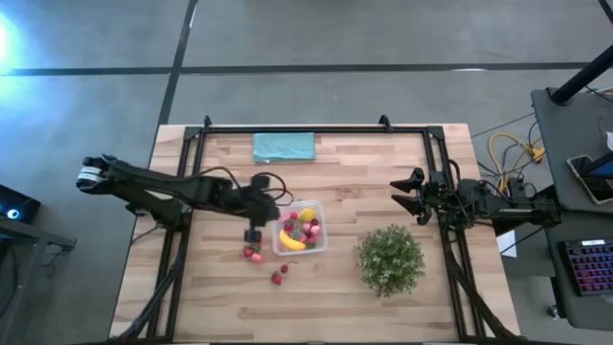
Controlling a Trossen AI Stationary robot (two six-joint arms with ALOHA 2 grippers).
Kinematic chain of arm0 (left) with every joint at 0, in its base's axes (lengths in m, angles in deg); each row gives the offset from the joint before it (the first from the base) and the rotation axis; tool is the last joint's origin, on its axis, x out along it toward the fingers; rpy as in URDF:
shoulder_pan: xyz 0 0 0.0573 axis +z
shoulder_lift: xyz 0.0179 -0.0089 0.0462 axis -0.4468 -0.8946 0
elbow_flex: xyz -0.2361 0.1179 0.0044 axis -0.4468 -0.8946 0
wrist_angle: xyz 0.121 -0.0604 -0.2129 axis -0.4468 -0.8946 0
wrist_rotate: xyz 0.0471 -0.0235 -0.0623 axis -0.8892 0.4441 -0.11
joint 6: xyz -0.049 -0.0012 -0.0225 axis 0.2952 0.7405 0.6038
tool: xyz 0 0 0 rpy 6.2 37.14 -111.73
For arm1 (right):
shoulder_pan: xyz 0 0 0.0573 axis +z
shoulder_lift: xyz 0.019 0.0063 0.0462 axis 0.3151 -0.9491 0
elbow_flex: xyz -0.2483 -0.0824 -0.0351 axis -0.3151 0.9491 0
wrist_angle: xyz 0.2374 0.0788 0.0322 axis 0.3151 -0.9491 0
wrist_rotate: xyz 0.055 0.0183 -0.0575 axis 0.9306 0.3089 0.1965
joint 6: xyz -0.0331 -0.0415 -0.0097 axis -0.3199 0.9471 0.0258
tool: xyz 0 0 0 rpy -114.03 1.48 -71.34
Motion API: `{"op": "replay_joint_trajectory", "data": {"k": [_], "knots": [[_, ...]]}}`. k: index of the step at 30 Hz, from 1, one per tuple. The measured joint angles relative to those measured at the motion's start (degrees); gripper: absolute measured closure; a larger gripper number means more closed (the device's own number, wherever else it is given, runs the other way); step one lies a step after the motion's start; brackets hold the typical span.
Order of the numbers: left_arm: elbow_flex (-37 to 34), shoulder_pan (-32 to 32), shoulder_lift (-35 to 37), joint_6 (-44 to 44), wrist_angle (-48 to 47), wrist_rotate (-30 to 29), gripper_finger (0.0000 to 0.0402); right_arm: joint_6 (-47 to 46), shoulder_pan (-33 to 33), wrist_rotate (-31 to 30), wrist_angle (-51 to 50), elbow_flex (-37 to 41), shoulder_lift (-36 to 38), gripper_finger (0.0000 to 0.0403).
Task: Pick and placing Produce into tupperware
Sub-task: Put the black cherry into the transparent bin, then put the red strawberry into the transparent bin
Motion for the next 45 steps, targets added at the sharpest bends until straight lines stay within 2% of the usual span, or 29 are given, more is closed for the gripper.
{"op": "replay_joint_trajectory", "data": {"k": [3, 6, 8, 11, 15, 19, 21, 25, 28, 30, 35, 45], "knots": [[1.9, 0.0, -3.3, -0.2, 3.5, 4.4, 0.0315, 0.0, 0.0, 0.0, 0.0, 0.0, 0.0, 0.0156], [3.2, 0.0, -7.4, 0.4, 4.1, 5.3, 0.0312, 0.0, 0.0, 0.0, 0.0, 0.0, 0.0, 0.0155], [3.6, 0.0, -10.1, 3.9, 5.9, 5.4, 0.0300, 0.0, 0.0, 0.0, 0.0, 0.0, 0.0, 0.0153], [4.0, 0.0, -13.4, 10.2, 7.5, 6.0, 0.0267, 0.0, 0.0, 0.0, 0.0, 0.0, 0.0, 0.0151], [6.0, -0.1, -15.2, 11.9, 7.6, 6.8, 0.0215, 0.0, 0.0, 0.0, 0.0, 0.0, 0.0, 0.0153], [9.1, -0.2, -14.9, 12.7, 0.6, 4.6, 0.0178, 0.0, 0.0, 0.0, 0.0, 0.0, 0.0, 0.0156], [10.7, -0.1, -14.3, 18.5, -5.6, 1.9, 0.0169, 0.0, 0.0, 0.0, 0.0, 0.0, 0.0, 0.0156], [12.4, 1.2, -12.9, 43.4, -21.7, -2.9, 0.0167, 0.0, 0.0, 0.0, 0.0, 0.0, 0.0, 0.0152], [10.7, 1.2, -11.9, 61.3, -30.0, -1.5, 0.0167, 0.0, 0.0, 0.0, 0.0, 0.0, 0.0, 0.0151], [8.8, 0.5, -11.1, 67.6, -31.0, 1.2, 0.0167, 0.0, 0.0, 0.0, 0.0, 0.0, 0.0, 0.0153], [5.6, -2.0, -11.1, 75.7, -29.3, 5.2, 0.0167, 0.0, 0.0, 0.0, 0.0, 0.0, 0.0, 0.0158], [4.9, -3.0, -11.3, 78.0, -27.0, 2.0, 0.0167, 0.0, 0.0, 0.0, 0.0, 0.0, 0.0, 0.0154]]}}
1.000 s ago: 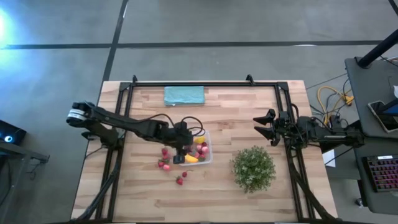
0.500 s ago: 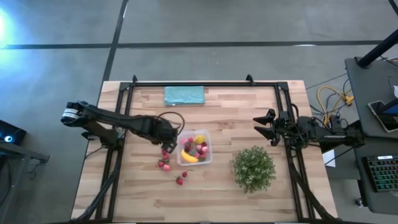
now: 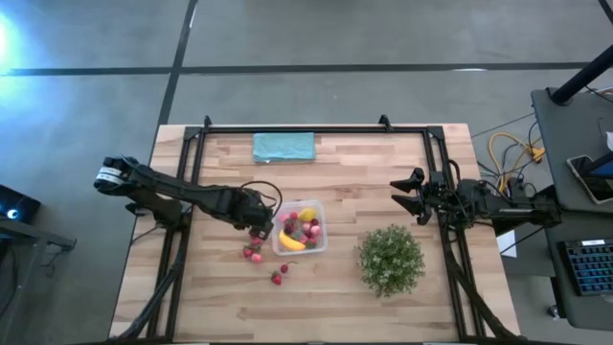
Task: Pick and placing Produce into tupperware
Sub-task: Put the red strawberry into the transparent bin
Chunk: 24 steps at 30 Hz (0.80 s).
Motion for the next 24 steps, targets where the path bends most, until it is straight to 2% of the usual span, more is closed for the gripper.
{"op": "replay_joint_trajectory", "data": {"k": [3, 9, 14, 20, 24], "knots": [[-2.5, 0.0, 0.0, 0.1, 4.4, -1.1, 0.0167, 0.0, 0.0, 0.0, 0.0, 0.0, 0.0, 0.0157], [-8.3, 0.0, 0.0, 3.8, 10.4, 2.0, 0.0167, 0.0, 0.0, 0.0, 0.0, 0.0, 0.0, 0.0156], [-9.6, 0.0, 0.0, 4.4, 11.4, 2.2, 0.0167, 0.0, 0.0, 0.0, 0.0, 0.0, 0.0, 0.0154], [-13.0, 0.0, -1.9, 4.5, 18.7, 3.5, 0.0167, 0.0, 0.0, 0.0, 0.0, 0.0, 0.0, 0.0158], [-13.1, 0.0, -3.3, 4.5, 19.1, 3.8, 0.0167, 0.0, 0.0, 0.0, 0.0, 0.0, 0.0, 0.0155]]}}
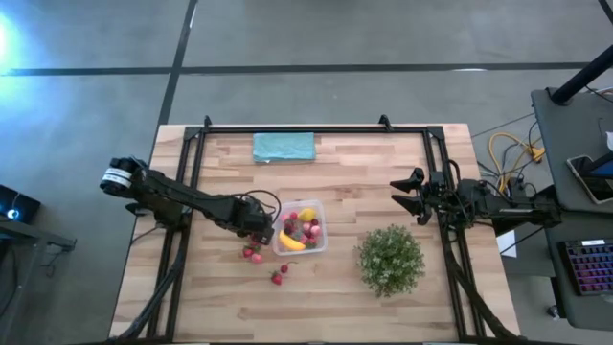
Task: Pick and placing Produce into tupperware
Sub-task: Put the red strawberry into the transparent bin
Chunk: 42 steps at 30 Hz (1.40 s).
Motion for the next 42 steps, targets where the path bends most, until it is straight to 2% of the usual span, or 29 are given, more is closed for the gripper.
{"op": "replay_joint_trajectory", "data": {"k": [11, 21, 24, 27, 32, 35, 39, 42], "knots": [[0.2, -0.1, -3.3, -1.7, -0.3, 0.3, 0.0173, 0.0, 0.0, 0.0, 0.0, 0.0, 0.0, 0.0160], [0.4, -0.1, -3.2, -4.7, -0.7, -0.9, 0.0279, 0.0, 0.0, 0.0, 0.0, 0.0, 0.0, 0.0163], [0.4, -0.1, -1.8, -5.1, 0.5, -0.8, 0.0287, 0.0, 0.0, 0.0, 0.0, 0.0, 0.0, 0.0161], [1.8, -0.2, 1.9, -5.6, 0.4, -2.5, 0.0274, 0.0, 0.0, 0.0, 0.0, 0.0, 0.0, 0.0159], [6.9, -0.6, 8.3, -11.4, 1.0, -13.8, 0.0247, 0.0, 0.0, 0.0, 0.0, 0.0, 0.0, 0.0159], [8.6, -0.5, 10.2, -20.7, 7.2, -18.1, 0.0256, 0.0, 0.0, 0.0, 0.0, 0.0, 0.0, 0.0161], [8.7, -0.6, 9.1, -34.6, 20.3, -15.3, 0.0278, 0.0, 0.0, 0.0, 0.0, 0.0, 0.0, 0.0157], [8.8, -0.4, 5.9, -39.1, 25.9, -9.7, 0.0280, 0.0, 0.0, 0.0, 0.0, 0.0, 0.0, 0.0155]]}}
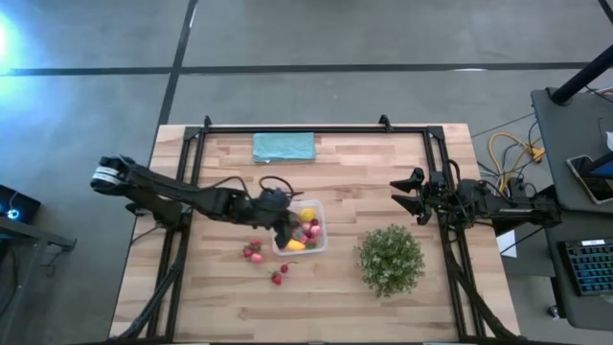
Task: Pick and placing Produce into tupperware
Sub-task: Put the red strawberry into the transparent bin, then put the pink peach into the transparent bin
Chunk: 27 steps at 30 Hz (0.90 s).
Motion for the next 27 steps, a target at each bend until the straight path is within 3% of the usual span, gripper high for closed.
{"op": "replay_joint_trajectory", "data": {"k": [6, 14, 20, 27], "knots": [[2.2, 0.0, -5.1, 1.4, 0.4, 1.1, 0.0218, 0.0, 0.0, 0.0, 0.0, 0.0, 0.0, 0.0157], [2.6, 0.0, -1.9, 5.4, -7.5, 2.5, 0.0130, 0.0, 0.0, 0.0, 0.0, 0.0, 0.0, 0.0154], [1.1, -2.3, 2.4, -0.9, -19.2, 9.5, 0.0121, 0.0, 0.0, 0.0, 0.0, 0.0, 0.0, 0.0157], [-1.7, -9.2, 3.1, -4.9, -21.6, 9.9, 0.0121, 0.0, 0.0, 0.0, 0.0, 0.0, 0.0, 0.0154]]}}
